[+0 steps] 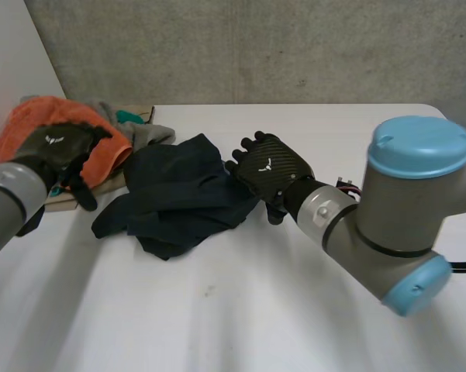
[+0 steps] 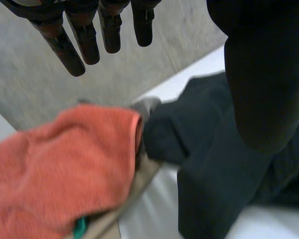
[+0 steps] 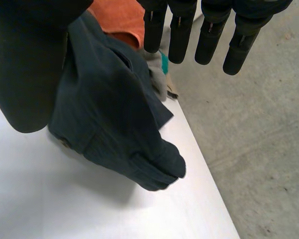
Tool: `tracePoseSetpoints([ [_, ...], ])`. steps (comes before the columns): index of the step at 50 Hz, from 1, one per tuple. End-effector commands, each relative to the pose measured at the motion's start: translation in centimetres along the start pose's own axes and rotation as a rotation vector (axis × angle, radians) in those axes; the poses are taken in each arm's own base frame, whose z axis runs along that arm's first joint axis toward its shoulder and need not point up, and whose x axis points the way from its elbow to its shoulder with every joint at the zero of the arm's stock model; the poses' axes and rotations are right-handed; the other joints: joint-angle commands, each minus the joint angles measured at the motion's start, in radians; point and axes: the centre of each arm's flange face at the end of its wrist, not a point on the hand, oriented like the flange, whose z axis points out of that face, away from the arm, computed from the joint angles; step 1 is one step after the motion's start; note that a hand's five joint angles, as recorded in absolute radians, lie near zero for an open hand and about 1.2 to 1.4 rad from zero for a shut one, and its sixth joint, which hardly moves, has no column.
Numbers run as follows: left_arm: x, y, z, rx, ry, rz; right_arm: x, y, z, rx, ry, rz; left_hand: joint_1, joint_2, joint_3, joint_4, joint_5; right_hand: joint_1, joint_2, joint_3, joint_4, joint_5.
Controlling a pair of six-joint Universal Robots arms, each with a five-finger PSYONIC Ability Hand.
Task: Fold the laundry.
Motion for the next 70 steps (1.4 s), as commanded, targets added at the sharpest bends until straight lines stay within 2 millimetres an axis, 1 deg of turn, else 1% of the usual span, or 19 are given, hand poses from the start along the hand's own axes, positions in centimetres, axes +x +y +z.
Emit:
tracePoseSetpoints([
  [1,-1.1,4.2,2.2,-0.129,0.143,-0.056,-0.4,2.2,3.4,-0.046,0.054,0.018,-0.013,-0.029,-0.037,-0.025,-0.05,0.066,0.064,0.084,0.07,0.109],
  [7,-0.1,7.1,4.5,-0.193,0.213,-0.001,-0.9,3.7,5.3,-0.052,0.055,0.044,-0.013,-0.029,-0.036,-0.025,-0.049,0.222,0.22,0.24,0.226,0.264],
  [10,0.4,8.3,5.8,-0.225,0.225,0.046,-0.9,4.1,5.9,-0.045,0.065,0.062,0.075,0.059,0.052,0.064,0.039,0.459,0.457,0.477,0.463,0.501],
  [14,1.0,8.4,6.3,-0.242,0.235,0.063,-0.7,4.1,6.1,-0.033,0.084,0.085,0.225,0.209,0.201,0.213,0.188,1.037,1.035,1.055,1.041,1.079],
  [17,1.1,7.8,6.8,-0.217,0.226,0.073,-0.6,4.1,6.0,-0.028,0.092,0.105,0.527,0.51,0.503,0.515,0.49,1.039,1.036,1.057,1.043,1.081],
  [19,1.1,7.2,7.4,-0.182,0.2,0.093,-0.4,4.0,5.9,-0.026,0.096,0.116,0.873,0.857,0.849,0.861,0.836,1.039,1.036,1.057,1.043,1.081],
  [20,0.8,6.7,7.7,-0.16,0.169,0.104,-0.1,3.9,5.8,-0.021,0.1,0.124,1.168,1.152,1.144,1.156,1.131,1.039,1.036,1.057,1.043,1.081],
  [23,0.1,5.8,8.1,-0.127,0.111,0.122,0.5,3.4,5.5,-0.016,0.109,0.133,1.209,1.192,1.185,1.197,1.172,1.039,1.036,1.057,1.043,1.081],
  [28,-1.0,0.3,6.7,0.005,0.023,0.121,3.2,0.7,4.3,0.04,0.168,0.148,1.209,1.192,1.185,1.197,1.172,1.039,1.036,1.057,1.043,1.081],
  [29,-1.0,-2.3,5.5,0.074,0.008,0.111,4.3,-0.3,3.8,0.062,0.193,0.147,1.209,1.192,1.185,1.197,1.172,1.039,1.036,1.057,1.043,1.081],
  [31,-1.4,-5.3,3.9,0.156,-0.013,0.097,5.9,-1.7,3.1,0.096,0.227,0.144,1.209,1.192,1.185,1.197,1.172,1.039,1.036,1.057,1.043,1.081],
  [34,-2.3,-12.9,-1.1,0.384,-0.054,0.036,9.2,-4.8,1.3,0.174,0.307,0.137,1.209,1.192,1.185,1.197,1.172,1.039,1.036,1.057,1.043,1.081],
  [37,-2.9,-17.4,-5.2,0.514,-0.062,-0.013,12.6,-8.0,-1.4,0.232,0.379,0.14,1.209,1.192,1.185,1.197,1.172,1.039,1.036,1.057,1.043,1.081],
  [43,-2.4,-21.4,-9.8,0.573,0.018,-0.059,16.4,-11.9,-5.7,0.276,0.441,0.159,1.209,1.192,1.185,1.197,1.172,1.039,1.036,1.057,1.043,1.081],
  [47,-1.4,-22.2,-10.9,0.567,0.067,-0.06,17.4,-13.3,-7.2,0.302,0.46,0.173,1.209,1.192,1.185,1.197,1.172,1.039,1.036,1.057,1.043,1.081],
  [54,-1.0,-21.0,-7.3,0.503,0.064,-0.056,18.6,-12.2,-6.8,0.274,0.493,0.187,1.209,1.192,1.185,1.197,1.172,1.039,1.036,1.057,1.043,1.081],
  [64,1.9,-16.4,3.2,0.415,0.091,0.095,16.6,-5.6,-0.7,0.182,0.441,0.296,1.209,1.192,1.185,1.197,1.172,1.039,1.036,1.057,1.043,1.081],
  [67,1.5,-17.6,5.1,0.507,0.021,0.137,17.5,-5.2,1.1,0.268,0.518,0.308,1.209,1.192,1.185,1.197,1.172,1.039,1.036,1.057,1.043,1.081],
  [70,0.2,-21.3,4.4,0.666,-0.086,0.131,19.4,-6.6,1.9,0.41,0.641,0.279,1.209,1.192,1.185,1.197,1.172,1.039,1.036,1.057,1.043,1.081],
])
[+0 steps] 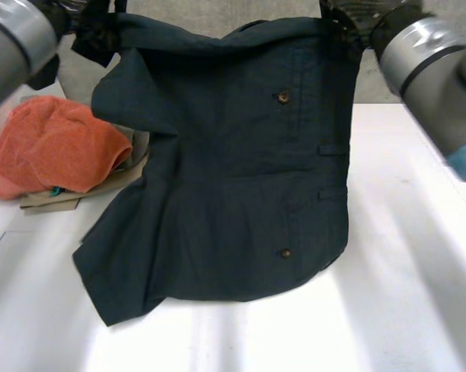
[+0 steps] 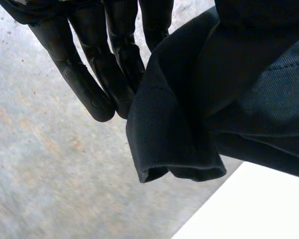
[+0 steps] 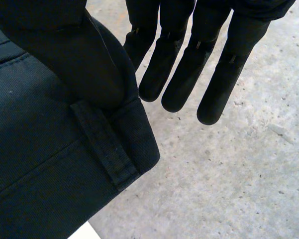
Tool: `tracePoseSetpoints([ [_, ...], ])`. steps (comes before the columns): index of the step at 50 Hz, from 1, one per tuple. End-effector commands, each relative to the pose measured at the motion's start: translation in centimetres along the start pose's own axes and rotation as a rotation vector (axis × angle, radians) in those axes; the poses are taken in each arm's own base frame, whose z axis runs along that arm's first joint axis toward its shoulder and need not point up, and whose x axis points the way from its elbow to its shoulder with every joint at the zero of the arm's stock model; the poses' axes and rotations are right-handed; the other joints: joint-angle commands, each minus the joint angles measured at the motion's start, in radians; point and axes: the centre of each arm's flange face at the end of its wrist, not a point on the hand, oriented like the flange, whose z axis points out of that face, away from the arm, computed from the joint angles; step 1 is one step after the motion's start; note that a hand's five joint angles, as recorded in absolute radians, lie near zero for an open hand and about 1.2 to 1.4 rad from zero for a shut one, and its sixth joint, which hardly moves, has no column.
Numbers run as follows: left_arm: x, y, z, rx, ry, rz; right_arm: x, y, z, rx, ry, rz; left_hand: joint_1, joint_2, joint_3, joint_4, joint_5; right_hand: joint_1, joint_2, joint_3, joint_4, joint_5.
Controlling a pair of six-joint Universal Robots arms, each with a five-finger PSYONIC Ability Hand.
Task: Fold the laundry.
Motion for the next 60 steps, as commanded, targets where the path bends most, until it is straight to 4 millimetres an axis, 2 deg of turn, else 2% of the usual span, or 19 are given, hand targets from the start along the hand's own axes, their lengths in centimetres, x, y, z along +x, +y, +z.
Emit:
tracePoseSetpoints([
  [1,-2.5,-5.1,3.0,0.304,-0.198,0.079,1.4,-1.2,4.3,0.312,0.209,0.028,0.265,0.197,0.205,0.202,0.241,0.269,0.215,0.208,0.197,0.202],
  [4,-3.2,-8.3,2.1,0.417,-0.244,0.052,2.4,-3.4,4.5,0.426,0.267,0.023,0.265,0.197,0.205,0.202,0.241,0.269,0.215,0.208,0.197,0.202],
  [5,-3.5,-10.2,1.4,0.479,-0.259,0.042,3.0,-5.0,4.4,0.5,0.295,0.026,0.265,0.197,0.205,0.202,0.241,0.269,0.215,0.208,0.197,0.202],
  [8,-3.2,-11.7,0.3,0.509,-0.237,0.031,3.1,-6.7,3.9,0.547,0.301,0.032,0.265,0.197,0.205,0.202,0.241,0.269,0.215,0.208,0.197,0.202],
  [10,-2.9,-11.5,0.1,0.484,-0.214,0.026,3.0,-7.0,3.7,0.54,0.295,0.036,0.265,0.197,0.205,0.202,0.241,0.269,0.215,0.208,0.197,0.202],
  [14,-1.8,-8.8,0.3,0.362,-0.157,0.021,2.1,-5.7,2.7,0.44,0.249,0.055,0.265,0.197,0.205,0.202,0.241,0.269,0.215,0.208,0.197,0.202],
  [18,-0.6,-4.8,0.4,0.229,-0.107,0.007,0.5,-2.5,1.5,0.298,0.177,0.084,0.265,0.197,0.205,0.202,0.241,0.269,0.215,0.208,0.197,0.202],
  [21,0.6,-0.6,0.2,0.116,-0.065,0.004,-1.0,1.0,0.2,0.18,0.122,0.095,0.265,0.197,0.205,0.202,0.241,0.269,0.215,0.208,0.197,0.202],
  [22,1.3,1.7,0.0,0.061,-0.037,0.007,-1.8,3.0,-0.5,0.115,0.094,0.102,0.265,0.197,0.205,0.202,0.241,0.269,0.215,0.208,0.197,0.202],
  [25,2.5,5.4,-0.6,-0.034,0.005,0.01,-2.9,6.5,-1.9,0.007,0.053,0.115,0.265,0.197,0.205,0.202,0.241,0.269,0.215,0.208,0.197,0.202],
  [26,3.4,7.7,-1.2,-0.097,0.036,0.012,-3.5,8.8,-3.0,-0.063,0.023,0.127,0.248,0.18,0.188,0.185,0.223,0.269,0.215,0.208,0.197,0.202],
  [29,4.8,11.4,-2.3,-0.203,0.083,0.013,-5.0,12.4,-4.5,-0.173,-0.036,0.145,0.174,0.107,0.114,0.112,0.15,0.269,0.215,0.208,0.197,0.202],
  [30,5.6,13.8,-3.1,-0.274,0.117,0.013,-5.9,14.6,-5.6,-0.238,-0.078,0.152,0.11,0.043,0.05,0.047,0.086,0.269,0.215,0.208,0.197,0.202],
  [34,7.4,18.3,-4.9,-0.41,0.196,0.009,-7.5,17.9,-7.6,-0.346,-0.155,0.154,-0.072,-0.14,-0.132,-0.135,-0.096,0.269,0.215,0.208,0.197,0.202],
  [36,8.0,19.5,-5.5,-0.45,0.22,0.006,-7.9,18.6,-8.2,-0.371,-0.179,0.146,-0.204,-0.271,-0.264,-0.267,-0.228,0.269,0.215,0.208,0.197,0.202],
  [38,8.4,20.4,-6.1,-0.487,0.241,0.009,-8.2,19.0,-8.8,-0.385,-0.202,0.12,-0.474,-0.541,-0.534,-0.537,-0.498,0.269,0.215,0.208,0.197,0.202],
  [41,8.3,20.9,-6.5,-0.514,0.234,0.005,-8.5,19.0,-9.4,-0.392,-0.224,0.098,-0.618,-0.686,-0.678,-0.681,-0.643,0.269,0.215,0.208,0.197,0.202],
  [49,7.3,20.3,-7.2,-0.522,0.192,-0.027,-7.7,17.5,-9.4,-0.356,-0.201,0.107,-0.692,-0.76,-0.752,-0.755,-0.716,0.269,0.215,0.208,0.197,0.202],
  [60,8.5,20.8,-9.5,-0.581,0.207,-0.072,-6.6,15.9,-8.5,-0.32,-0.153,0.201,-0.604,-0.671,-0.664,-0.667,-0.628,0.269,0.215,0.208,0.197,0.202],
])
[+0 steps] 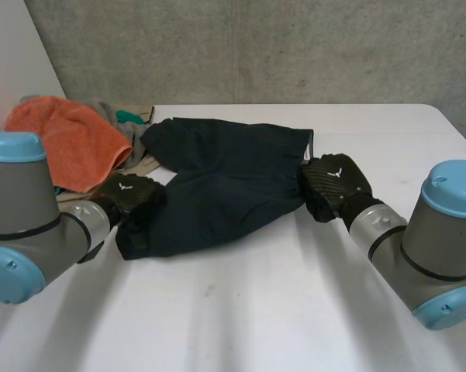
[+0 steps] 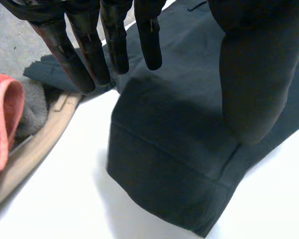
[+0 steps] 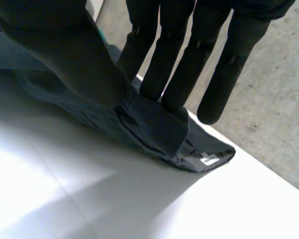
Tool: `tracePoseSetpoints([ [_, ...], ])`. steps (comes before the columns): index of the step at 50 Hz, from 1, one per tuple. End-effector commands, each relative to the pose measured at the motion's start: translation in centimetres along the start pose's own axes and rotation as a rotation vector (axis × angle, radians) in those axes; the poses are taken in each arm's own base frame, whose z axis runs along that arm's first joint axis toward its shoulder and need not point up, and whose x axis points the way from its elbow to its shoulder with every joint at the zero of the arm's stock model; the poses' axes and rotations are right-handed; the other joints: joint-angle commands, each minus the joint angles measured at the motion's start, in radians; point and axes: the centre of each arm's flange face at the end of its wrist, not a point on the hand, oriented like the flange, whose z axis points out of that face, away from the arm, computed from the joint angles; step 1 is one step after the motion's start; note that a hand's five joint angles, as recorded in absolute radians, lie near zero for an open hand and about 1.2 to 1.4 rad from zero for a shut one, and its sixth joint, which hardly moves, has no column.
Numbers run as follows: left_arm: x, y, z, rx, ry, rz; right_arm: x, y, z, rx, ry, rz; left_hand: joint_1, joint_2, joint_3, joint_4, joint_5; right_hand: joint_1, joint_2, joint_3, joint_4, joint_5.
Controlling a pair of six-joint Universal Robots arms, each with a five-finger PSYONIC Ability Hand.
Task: Fold the laundry.
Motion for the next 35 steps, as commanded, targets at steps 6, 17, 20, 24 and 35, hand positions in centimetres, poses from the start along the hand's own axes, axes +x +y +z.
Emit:
tracePoseSetpoints([
  [6,0.4,2.1,0.6,-0.046,-0.027,0.033,0.6,-2.0,0.1,0.047,0.019,0.088,0.175,0.186,0.18,0.195,0.188,0.269,0.206,0.204,0.196,0.2],
  [17,0.9,2.3,0.9,-0.043,-0.017,0.102,0.8,-2.3,-0.1,0.045,0.042,0.091,0.82,0.831,0.825,0.84,0.833,0.269,0.206,0.204,0.196,0.2],
  [20,0.7,2.1,0.9,-0.036,-0.032,0.11,1.0,-2.6,-0.3,0.049,0.044,0.081,0.953,0.963,0.958,0.973,0.966,0.269,0.206,0.204,0.196,0.2],
  [24,0.5,1.5,0.2,-0.032,-0.035,0.112,1.1,-3.5,-0.7,0.053,0.042,-0.001,0.953,0.963,0.958,0.973,0.966,0.269,0.206,0.204,0.196,0.2],
  [35,2.8,-2.1,-7.8,-0.043,0.099,0.157,0.0,-1.2,-10.3,-0.517,-0.334,-0.604,0.953,0.963,0.958,0.973,0.966,0.269,0.206,0.204,0.196,0.2],
])
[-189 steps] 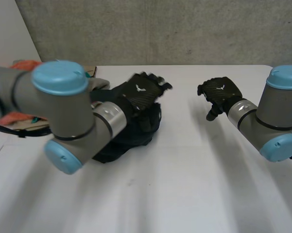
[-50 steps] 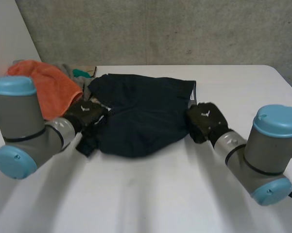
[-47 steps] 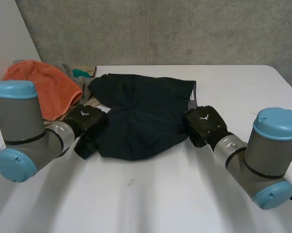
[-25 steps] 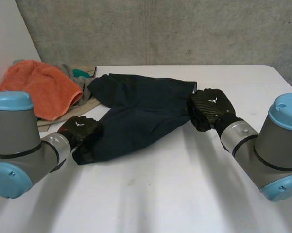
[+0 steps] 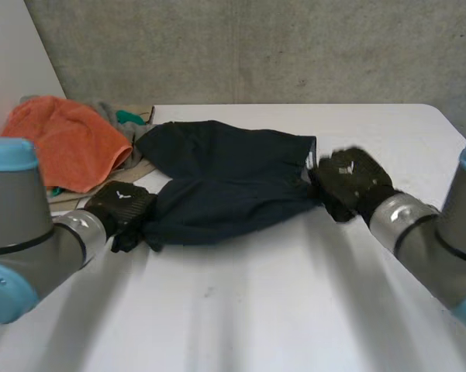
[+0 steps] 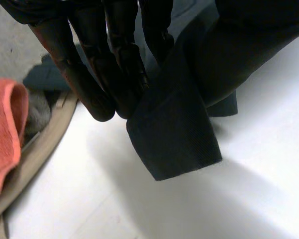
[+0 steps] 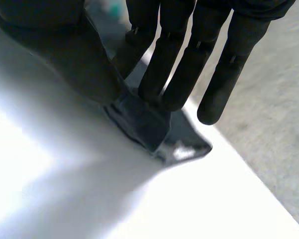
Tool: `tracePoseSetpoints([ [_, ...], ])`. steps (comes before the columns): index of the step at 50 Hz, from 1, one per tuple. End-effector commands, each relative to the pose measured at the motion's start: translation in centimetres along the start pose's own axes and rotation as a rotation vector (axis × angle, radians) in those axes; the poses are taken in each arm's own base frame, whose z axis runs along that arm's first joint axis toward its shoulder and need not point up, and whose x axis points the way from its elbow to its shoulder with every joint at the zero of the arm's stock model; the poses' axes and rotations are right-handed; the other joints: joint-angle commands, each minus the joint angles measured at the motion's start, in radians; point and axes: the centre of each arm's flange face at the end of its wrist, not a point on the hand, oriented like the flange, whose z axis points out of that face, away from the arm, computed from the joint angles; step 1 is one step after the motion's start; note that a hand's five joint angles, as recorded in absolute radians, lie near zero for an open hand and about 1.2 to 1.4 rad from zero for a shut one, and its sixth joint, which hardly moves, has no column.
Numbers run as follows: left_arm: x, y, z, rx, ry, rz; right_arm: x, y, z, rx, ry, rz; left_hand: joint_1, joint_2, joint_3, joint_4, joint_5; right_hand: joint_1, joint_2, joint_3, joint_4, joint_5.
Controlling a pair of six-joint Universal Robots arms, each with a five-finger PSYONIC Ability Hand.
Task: Fold the laundry.
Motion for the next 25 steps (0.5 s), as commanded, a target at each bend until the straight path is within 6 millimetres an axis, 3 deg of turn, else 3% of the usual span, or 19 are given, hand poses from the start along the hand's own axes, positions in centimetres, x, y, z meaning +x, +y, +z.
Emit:
tracePoseSetpoints([
  [1,2.2,-2.0,-5.9,-0.035,0.141,0.056,-1.7,2.5,-7.4,-0.391,-0.364,-0.391,0.3,0.202,0.213,0.203,0.215,0.269,0.206,0.204,0.196,0.2],
  [4,3.7,-1.8,-7.6,-0.103,0.24,0.116,-1.5,2.5,-8.3,-0.402,-0.381,-0.441,0.3,0.202,0.213,0.203,0.215,0.269,0.206,0.204,0.196,0.2],
  [10,4.7,-1.5,-8.6,-0.198,0.333,0.23,-1.5,2.1,-7.1,-0.344,-0.308,-0.397,0.3,0.202,0.213,0.203,0.215,0.269,0.206,0.204,0.196,0.2],
  [17,2.8,-2.5,-3.2,-0.181,0.233,0.304,-0.5,2.8,-3.7,-0.325,-0.237,-0.317,0.3,0.202,0.213,0.203,0.215,0.269,0.206,0.204,0.196,0.2],
  [25,0.2,-7.7,4.2,0.067,0.059,0.322,3.4,1.9,1.9,-0.185,0.031,-0.174,0.3,0.202,0.213,0.203,0.215,0.269,0.206,0.204,0.196,0.2],
])
